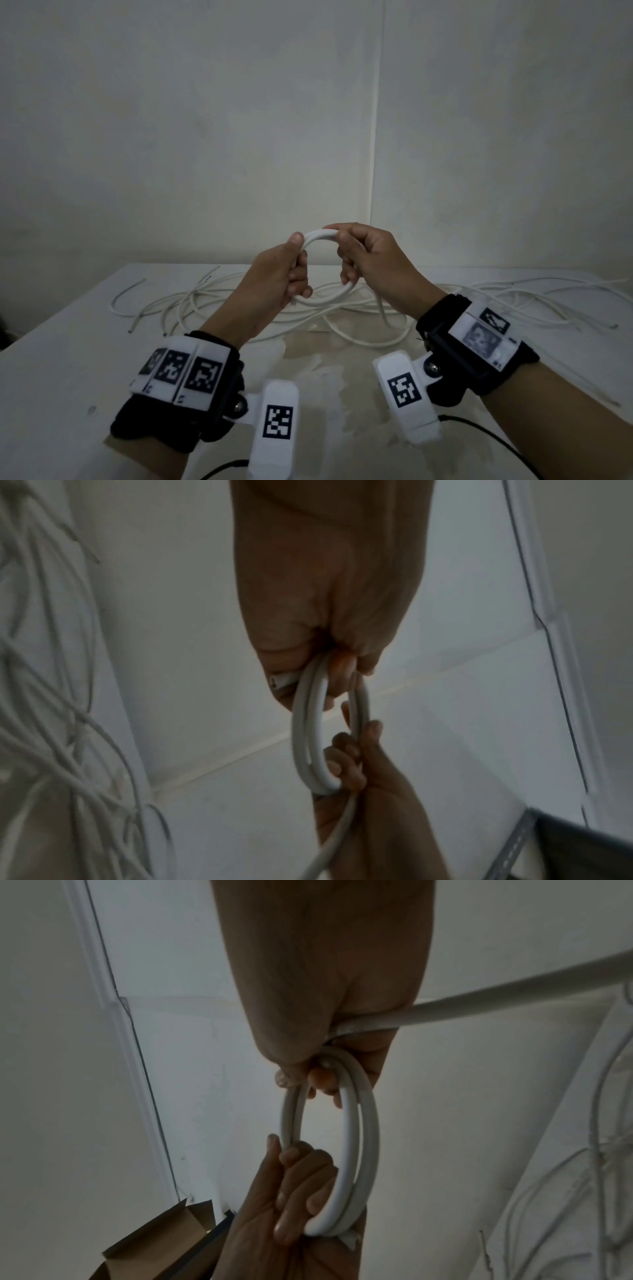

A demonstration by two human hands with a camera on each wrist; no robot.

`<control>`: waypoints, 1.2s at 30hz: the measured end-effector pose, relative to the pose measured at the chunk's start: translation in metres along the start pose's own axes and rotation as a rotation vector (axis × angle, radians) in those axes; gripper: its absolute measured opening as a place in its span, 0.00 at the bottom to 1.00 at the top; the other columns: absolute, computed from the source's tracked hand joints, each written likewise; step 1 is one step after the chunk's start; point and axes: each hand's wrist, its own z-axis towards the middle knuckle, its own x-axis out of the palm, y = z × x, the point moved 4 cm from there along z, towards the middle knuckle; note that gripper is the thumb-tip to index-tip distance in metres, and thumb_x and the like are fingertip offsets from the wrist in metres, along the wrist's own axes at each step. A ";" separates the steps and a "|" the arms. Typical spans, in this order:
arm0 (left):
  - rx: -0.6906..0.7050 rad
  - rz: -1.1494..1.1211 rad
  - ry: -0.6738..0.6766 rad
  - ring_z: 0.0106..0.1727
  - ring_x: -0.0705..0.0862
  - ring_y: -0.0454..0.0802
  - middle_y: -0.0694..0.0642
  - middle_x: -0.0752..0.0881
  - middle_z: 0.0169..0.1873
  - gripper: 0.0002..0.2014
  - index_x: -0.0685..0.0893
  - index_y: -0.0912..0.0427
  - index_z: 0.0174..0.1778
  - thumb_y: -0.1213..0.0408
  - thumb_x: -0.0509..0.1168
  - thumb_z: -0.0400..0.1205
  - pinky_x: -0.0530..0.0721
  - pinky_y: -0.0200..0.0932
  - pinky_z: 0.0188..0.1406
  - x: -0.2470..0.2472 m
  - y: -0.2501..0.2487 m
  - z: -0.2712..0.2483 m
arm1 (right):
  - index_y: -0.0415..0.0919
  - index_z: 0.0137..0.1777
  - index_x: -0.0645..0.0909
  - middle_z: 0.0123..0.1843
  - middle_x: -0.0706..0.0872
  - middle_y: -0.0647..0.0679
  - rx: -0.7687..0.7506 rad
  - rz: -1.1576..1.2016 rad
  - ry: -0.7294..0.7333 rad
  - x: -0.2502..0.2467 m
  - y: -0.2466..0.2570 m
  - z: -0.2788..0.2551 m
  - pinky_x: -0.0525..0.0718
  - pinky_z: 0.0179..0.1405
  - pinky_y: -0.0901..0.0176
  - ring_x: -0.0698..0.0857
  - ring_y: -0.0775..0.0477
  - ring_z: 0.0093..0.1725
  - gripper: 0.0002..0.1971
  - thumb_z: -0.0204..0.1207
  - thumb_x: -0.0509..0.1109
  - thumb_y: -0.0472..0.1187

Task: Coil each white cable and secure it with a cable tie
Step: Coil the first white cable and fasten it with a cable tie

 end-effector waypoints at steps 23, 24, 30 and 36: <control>0.177 -0.346 -0.464 0.12 0.57 0.40 0.44 0.58 0.11 0.20 0.60 0.53 0.28 0.56 0.52 0.87 0.62 0.30 0.13 -0.086 -0.008 0.008 | 0.33 0.64 0.79 0.54 0.83 0.47 -0.290 -0.672 -0.115 -0.043 -0.051 -0.003 0.71 0.48 0.82 0.82 0.57 0.48 0.15 0.81 0.57 0.34; 0.195 -0.354 -0.489 0.12 0.57 0.40 0.44 0.58 0.11 0.20 0.60 0.53 0.28 0.55 0.51 0.87 0.63 0.30 0.13 -0.092 -0.009 0.008 | 0.32 0.61 0.80 0.53 0.85 0.43 -0.369 -0.746 -0.137 -0.042 -0.052 -0.002 0.74 0.48 0.76 0.85 0.47 0.48 0.15 0.79 0.58 0.33; 0.287 -0.234 -0.590 0.15 0.58 0.41 0.43 0.59 0.12 0.20 0.61 0.54 0.28 0.56 0.52 0.87 0.65 0.32 0.15 -0.088 -0.017 0.009 | 0.43 0.46 0.76 0.33 0.80 0.45 -0.711 -1.163 0.113 0.006 -0.057 -0.001 0.74 0.21 0.62 0.77 0.48 0.32 0.07 0.72 0.58 0.36; 0.307 0.025 -0.650 0.13 0.64 0.38 0.42 0.65 0.10 0.21 0.63 0.55 0.27 0.55 0.50 0.87 0.67 0.42 0.27 -0.085 -0.015 0.010 | 0.41 0.45 0.75 0.33 0.79 0.47 -0.958 -1.175 0.168 0.045 -0.044 -0.016 0.56 0.31 0.62 0.71 0.48 0.30 0.09 0.69 0.67 0.29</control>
